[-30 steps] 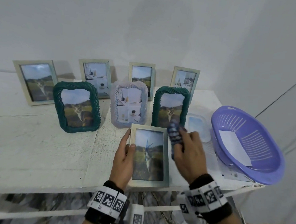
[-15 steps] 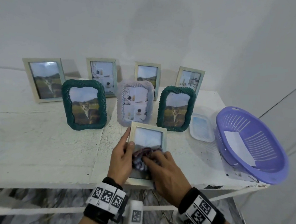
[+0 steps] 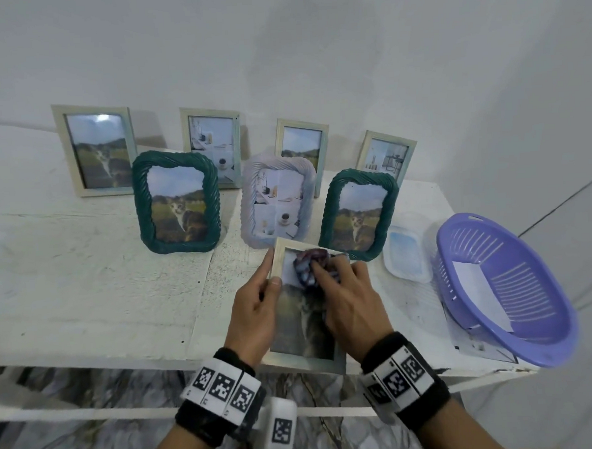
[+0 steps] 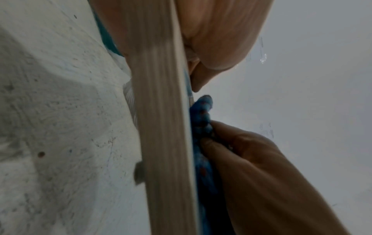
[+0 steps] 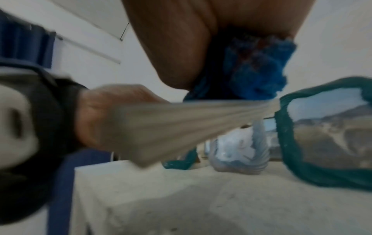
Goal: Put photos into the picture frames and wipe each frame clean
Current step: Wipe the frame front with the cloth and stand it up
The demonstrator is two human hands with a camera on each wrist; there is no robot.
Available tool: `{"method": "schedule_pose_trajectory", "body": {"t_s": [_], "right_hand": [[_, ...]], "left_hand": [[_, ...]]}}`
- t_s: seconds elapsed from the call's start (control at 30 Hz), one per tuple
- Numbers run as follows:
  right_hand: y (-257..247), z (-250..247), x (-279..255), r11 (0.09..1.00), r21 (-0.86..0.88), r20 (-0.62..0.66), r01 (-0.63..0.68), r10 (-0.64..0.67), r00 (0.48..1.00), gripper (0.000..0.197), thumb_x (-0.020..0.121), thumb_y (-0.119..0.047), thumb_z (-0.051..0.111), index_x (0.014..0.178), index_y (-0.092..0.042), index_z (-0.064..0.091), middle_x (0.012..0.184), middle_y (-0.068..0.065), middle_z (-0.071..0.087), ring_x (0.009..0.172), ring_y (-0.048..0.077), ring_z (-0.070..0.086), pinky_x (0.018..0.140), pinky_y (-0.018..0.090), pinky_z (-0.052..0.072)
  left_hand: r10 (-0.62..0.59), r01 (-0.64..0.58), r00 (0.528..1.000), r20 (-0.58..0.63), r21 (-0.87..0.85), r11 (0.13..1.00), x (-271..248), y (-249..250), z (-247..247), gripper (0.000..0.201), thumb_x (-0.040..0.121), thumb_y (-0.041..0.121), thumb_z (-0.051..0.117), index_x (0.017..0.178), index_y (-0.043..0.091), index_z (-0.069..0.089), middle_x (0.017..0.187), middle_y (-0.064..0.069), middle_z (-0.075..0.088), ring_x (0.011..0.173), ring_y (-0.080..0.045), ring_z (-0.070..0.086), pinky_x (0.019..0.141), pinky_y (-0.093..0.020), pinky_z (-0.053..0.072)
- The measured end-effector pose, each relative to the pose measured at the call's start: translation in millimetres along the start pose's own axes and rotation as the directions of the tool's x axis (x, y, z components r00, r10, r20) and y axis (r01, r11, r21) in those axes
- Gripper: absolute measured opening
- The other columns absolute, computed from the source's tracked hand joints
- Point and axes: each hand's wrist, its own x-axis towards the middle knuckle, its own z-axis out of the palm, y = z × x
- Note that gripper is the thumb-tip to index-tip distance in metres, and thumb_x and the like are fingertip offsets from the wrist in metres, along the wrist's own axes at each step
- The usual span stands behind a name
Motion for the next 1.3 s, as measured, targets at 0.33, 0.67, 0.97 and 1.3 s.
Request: {"method": "schedule_pose_trajectory", "body": {"t_s": [0.33, 0.67, 0.97, 1.3], "right_hand": [[5.6, -9.5, -10.2, 0.985, 0.047, 0.012, 0.164, -0.165, 0.986, 0.049, 0.08, -0.015, 0.034, 0.117, -0.014, 0.065, 0.115, 0.011, 0.06, 0.084, 0.03, 0.049, 0.069, 0.036, 0.052], [-13.8, -11.7, -41.4, 0.94, 0.124, 0.113, 0.319, -0.332, 0.936, 0.04, 0.084, -0.017, 0.042, 0.117, -0.022, 0.064, 0.12, 0.004, 0.055, 0.092, 0.025, 0.046, 0.076, 0.029, 0.045], [-0.6, -15.2, -25.1, 0.957, 0.03, 0.019, 0.287, -0.288, 0.958, 0.039, 0.084, -0.017, 0.039, 0.11, -0.015, 0.069, 0.115, 0.008, 0.062, 0.086, 0.03, 0.05, 0.073, 0.033, 0.049], [-4.3, -16.9, -24.3, 0.966, 0.07, -0.034, 0.247, -0.246, 0.969, 0.034, 0.084, -0.018, 0.041, 0.101, -0.016, 0.071, 0.112, 0.006, 0.064, 0.086, 0.026, 0.047, 0.072, 0.032, 0.049]], "left_hand": [[0.017, -0.017, 1.0, -0.006, -0.015, 1.0, 0.4, -0.7, -8.0, 0.047, 0.101, 0.016, 0.045, 0.14, 0.042, 0.036, 0.086, 0.014, 0.064, 0.071, -0.012, 0.052, 0.07, -0.013, 0.043], [-0.03, 0.029, 0.999, -0.035, -0.02, 0.999, 7.0, 0.8, -13.2, 0.044, 0.102, 0.019, 0.043, 0.141, 0.039, 0.039, 0.106, 0.005, 0.069, 0.088, -0.004, 0.064, 0.088, -0.023, 0.051], [-0.058, 0.057, 0.998, -0.024, -0.027, 0.998, 10.6, -1.1, -10.5, 0.043, 0.101, 0.015, 0.046, 0.143, 0.026, 0.043, 0.136, 0.003, 0.053, 0.114, -0.012, 0.059, 0.105, -0.029, 0.039], [-0.068, 0.067, 0.997, -0.028, -0.043, 0.997, 7.0, -5.6, -10.2, 0.042, 0.101, 0.015, 0.045, 0.141, 0.029, 0.045, 0.113, 0.02, 0.06, 0.088, 0.003, 0.057, 0.086, -0.01, 0.042]]}}
